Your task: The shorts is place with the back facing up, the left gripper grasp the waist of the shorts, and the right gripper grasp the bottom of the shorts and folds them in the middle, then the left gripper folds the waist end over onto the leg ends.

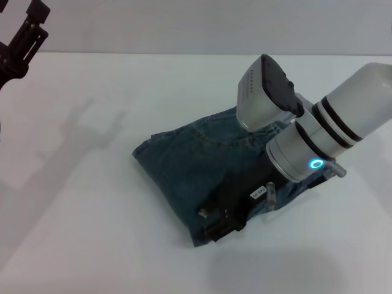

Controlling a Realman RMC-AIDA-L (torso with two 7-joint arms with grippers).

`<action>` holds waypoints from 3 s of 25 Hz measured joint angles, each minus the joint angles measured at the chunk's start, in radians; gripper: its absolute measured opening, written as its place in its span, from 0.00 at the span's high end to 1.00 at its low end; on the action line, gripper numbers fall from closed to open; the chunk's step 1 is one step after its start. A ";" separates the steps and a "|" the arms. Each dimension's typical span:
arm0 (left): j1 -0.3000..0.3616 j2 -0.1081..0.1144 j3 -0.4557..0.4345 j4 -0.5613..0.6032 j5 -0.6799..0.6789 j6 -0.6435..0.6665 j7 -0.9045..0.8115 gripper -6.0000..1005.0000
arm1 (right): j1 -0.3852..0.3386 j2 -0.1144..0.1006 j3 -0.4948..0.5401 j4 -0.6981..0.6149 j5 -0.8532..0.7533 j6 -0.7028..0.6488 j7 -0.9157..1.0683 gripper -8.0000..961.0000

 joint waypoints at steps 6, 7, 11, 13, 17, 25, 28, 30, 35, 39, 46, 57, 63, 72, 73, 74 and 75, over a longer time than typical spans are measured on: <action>0.001 0.001 0.000 0.000 0.000 -0.002 0.001 0.16 | 0.008 0.000 -0.021 0.003 0.025 0.051 0.000 0.46; 0.001 0.001 0.000 0.000 0.000 -0.002 0.001 0.16 | 0.008 0.000 -0.033 0.002 0.035 0.067 0.000 0.46; 0.000 0.002 0.000 0.000 0.000 -0.002 0.002 0.16 | 0.009 0.000 -0.067 -0.010 0.067 0.111 0.000 0.46; 0.000 0.002 0.000 0.000 0.000 -0.003 0.001 0.16 | 0.009 0.000 -0.068 -0.015 0.071 0.130 0.000 0.46; -0.001 0.003 0.000 0.000 0.000 -0.003 0.002 0.16 | 0.009 0.000 -0.069 -0.016 0.074 0.186 -0.002 0.46; 0.000 0.003 0.001 0.000 0.000 0.002 0.002 0.16 | 0.009 0.000 -0.110 0.000 0.088 0.377 -0.022 0.46; 0.000 0.003 0.001 0.000 0.000 0.002 0.002 0.16 | 0.004 0.001 -0.116 -0.003 0.104 0.423 -0.038 0.46; 0.002 0.003 0.003 0.000 0.000 0.002 0.002 0.16 | 0.002 0.001 -0.117 -0.001 0.143 0.434 -0.075 0.46; 0.004 0.005 0.003 0.000 0.001 -0.002 0.002 0.16 | -0.033 -0.002 -0.117 -0.051 0.210 0.384 -0.127 0.46; 0.004 0.005 0.002 -0.002 0.001 -0.003 0.001 0.16 | -0.104 -0.008 -0.101 -0.136 0.306 0.294 -0.202 0.46; 0.002 0.006 -0.003 -0.013 0.000 -0.003 0.012 0.16 | -0.367 -0.012 0.129 -0.287 0.708 -0.035 -0.573 0.46; 0.011 -0.001 -0.008 -0.092 -0.114 0.002 0.142 0.16 | -0.556 -0.009 0.386 0.222 1.487 -0.026 -1.477 0.46; 0.007 -0.005 0.000 -0.181 -0.276 0.003 0.261 0.16 | -0.506 -0.011 0.427 0.436 1.866 -0.025 -1.773 0.46; -0.029 -0.009 0.002 -0.316 -0.408 -0.001 0.331 0.16 | -0.483 -0.018 0.477 0.475 2.004 0.063 -1.854 0.46; -0.032 -0.009 0.002 -0.320 -0.409 -0.002 0.331 0.16 | -0.478 -0.018 0.482 0.476 2.005 0.070 -1.862 0.46; -0.033 -0.008 0.002 -0.322 -0.410 -0.003 0.332 0.16 | -0.474 -0.017 0.485 0.476 2.006 0.074 -1.870 0.46; -0.034 -0.007 0.002 -0.322 -0.410 -0.003 0.332 0.16 | -0.469 -0.016 0.488 0.478 2.006 0.077 -1.876 0.46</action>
